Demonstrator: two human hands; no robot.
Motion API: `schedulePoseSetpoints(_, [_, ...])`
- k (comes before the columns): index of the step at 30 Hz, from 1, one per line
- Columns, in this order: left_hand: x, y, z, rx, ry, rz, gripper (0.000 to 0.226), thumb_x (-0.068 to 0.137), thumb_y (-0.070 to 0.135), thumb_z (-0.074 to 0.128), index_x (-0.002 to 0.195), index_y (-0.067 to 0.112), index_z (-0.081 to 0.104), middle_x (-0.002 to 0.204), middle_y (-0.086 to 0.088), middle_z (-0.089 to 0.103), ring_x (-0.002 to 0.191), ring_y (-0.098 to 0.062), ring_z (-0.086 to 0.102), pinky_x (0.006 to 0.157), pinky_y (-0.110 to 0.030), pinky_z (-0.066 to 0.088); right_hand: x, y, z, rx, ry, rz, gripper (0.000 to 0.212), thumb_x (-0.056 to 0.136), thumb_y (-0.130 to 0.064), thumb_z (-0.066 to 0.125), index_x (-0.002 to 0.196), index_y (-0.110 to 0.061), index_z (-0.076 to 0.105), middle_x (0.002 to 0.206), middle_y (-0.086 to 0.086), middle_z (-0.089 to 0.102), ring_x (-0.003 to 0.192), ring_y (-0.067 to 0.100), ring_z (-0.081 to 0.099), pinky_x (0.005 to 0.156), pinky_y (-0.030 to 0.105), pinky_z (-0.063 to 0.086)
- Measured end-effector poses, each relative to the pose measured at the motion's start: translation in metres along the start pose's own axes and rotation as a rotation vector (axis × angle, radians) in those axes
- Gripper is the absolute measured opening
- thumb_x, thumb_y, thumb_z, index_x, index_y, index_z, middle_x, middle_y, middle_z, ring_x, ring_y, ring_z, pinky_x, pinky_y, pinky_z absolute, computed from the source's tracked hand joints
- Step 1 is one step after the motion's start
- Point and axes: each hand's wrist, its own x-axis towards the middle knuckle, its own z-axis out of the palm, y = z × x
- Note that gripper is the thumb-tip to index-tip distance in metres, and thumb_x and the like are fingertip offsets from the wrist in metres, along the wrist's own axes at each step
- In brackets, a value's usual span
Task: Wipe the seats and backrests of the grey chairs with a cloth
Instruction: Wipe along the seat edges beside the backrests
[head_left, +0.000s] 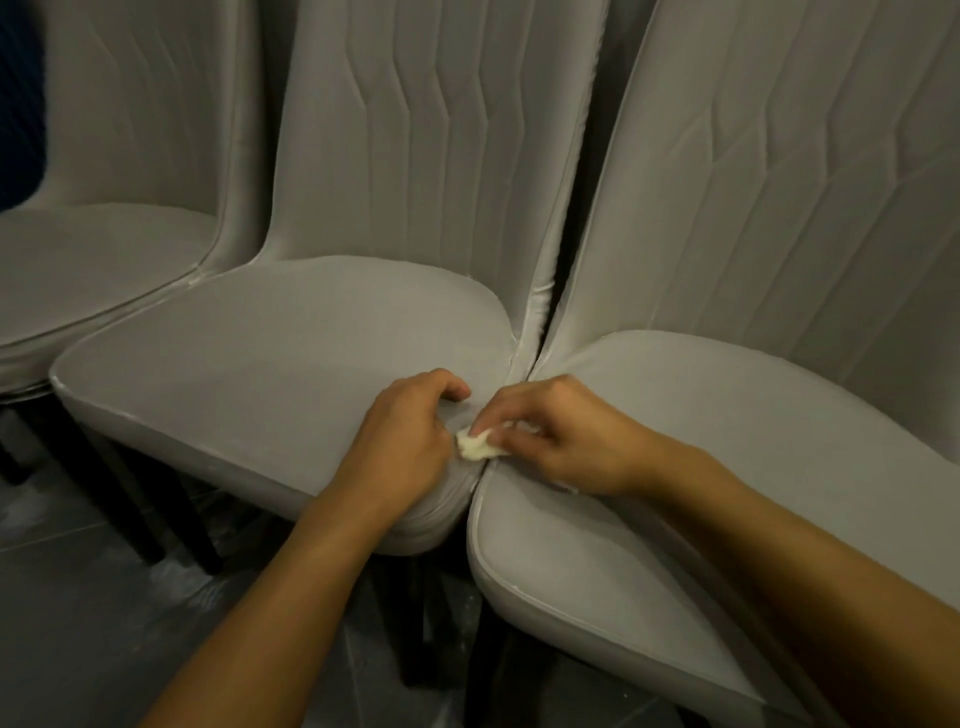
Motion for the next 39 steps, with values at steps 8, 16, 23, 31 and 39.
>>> schedulePoseSetpoints(8, [-0.002, -0.006, 0.007, 0.044, 0.052, 0.052, 0.051, 0.080, -0.016, 0.045, 0.112, 0.016, 0.069, 0.111, 0.003, 0.064, 0.107, -0.017, 0.056, 0.088, -0.010, 0.031, 0.059, 0.063, -0.007, -0.166, 0.300, 0.358, 0.023, 0.099, -0.025, 0.058, 0.114, -0.017, 0.073, 0.114, 0.009, 0.070, 0.106, 0.029, 0.063, 0.089, 0.030, 0.045])
schedulePoseSetpoints(16, [0.004, -0.011, 0.007, 0.020, 0.058, 0.027, 0.050, 0.082, -0.011, 0.044, 0.109, 0.022, 0.069, 0.112, -0.001, 0.067, 0.106, -0.016, 0.059, 0.091, -0.021, 0.042, 0.014, 0.017, 0.012, -0.150, 0.108, -0.026, 0.024, 0.093, -0.009, 0.062, 0.112, -0.017, 0.075, 0.108, -0.002, 0.069, 0.097, 0.012, 0.065, 0.092, 0.024, 0.051])
schedulePoseSetpoints(23, [0.000, -0.005, 0.005, 0.015, 0.049, 0.060, 0.047, 0.080, -0.013, 0.045, 0.108, 0.016, 0.070, 0.111, -0.002, 0.070, 0.107, -0.019, 0.062, 0.095, -0.031, 0.049, -0.019, -0.017, -0.004, 0.088, -0.025, -0.074, 0.023, 0.097, -0.013, 0.059, 0.114, -0.019, 0.073, 0.107, -0.007, 0.068, 0.100, 0.005, 0.064, 0.091, 0.021, 0.049])
schedulePoseSetpoints(31, [-0.004, -0.003, 0.005, 0.051, 0.062, 0.087, 0.046, 0.079, -0.014, 0.046, 0.107, 0.014, 0.071, 0.112, -0.004, 0.070, 0.108, -0.022, 0.062, 0.094, -0.028, 0.046, -0.013, -0.006, 0.021, -0.111, 0.176, 0.007, 0.022, 0.094, -0.014, 0.060, 0.111, -0.016, 0.074, 0.106, -0.001, 0.070, 0.098, 0.014, 0.064, 0.090, 0.034, 0.051])
schedulePoseSetpoints(39, [-0.002, -0.005, 0.011, 0.069, 0.083, 0.097, 0.045, 0.081, -0.016, 0.045, 0.104, 0.013, 0.072, 0.113, -0.004, 0.070, 0.109, -0.023, 0.062, 0.097, -0.029, 0.045, -0.052, 0.008, -0.005, -0.011, 0.252, 0.050, 0.021, 0.098, -0.018, 0.058, 0.114, -0.018, 0.072, 0.108, -0.003, 0.069, 0.100, 0.012, 0.065, 0.092, 0.028, 0.050])
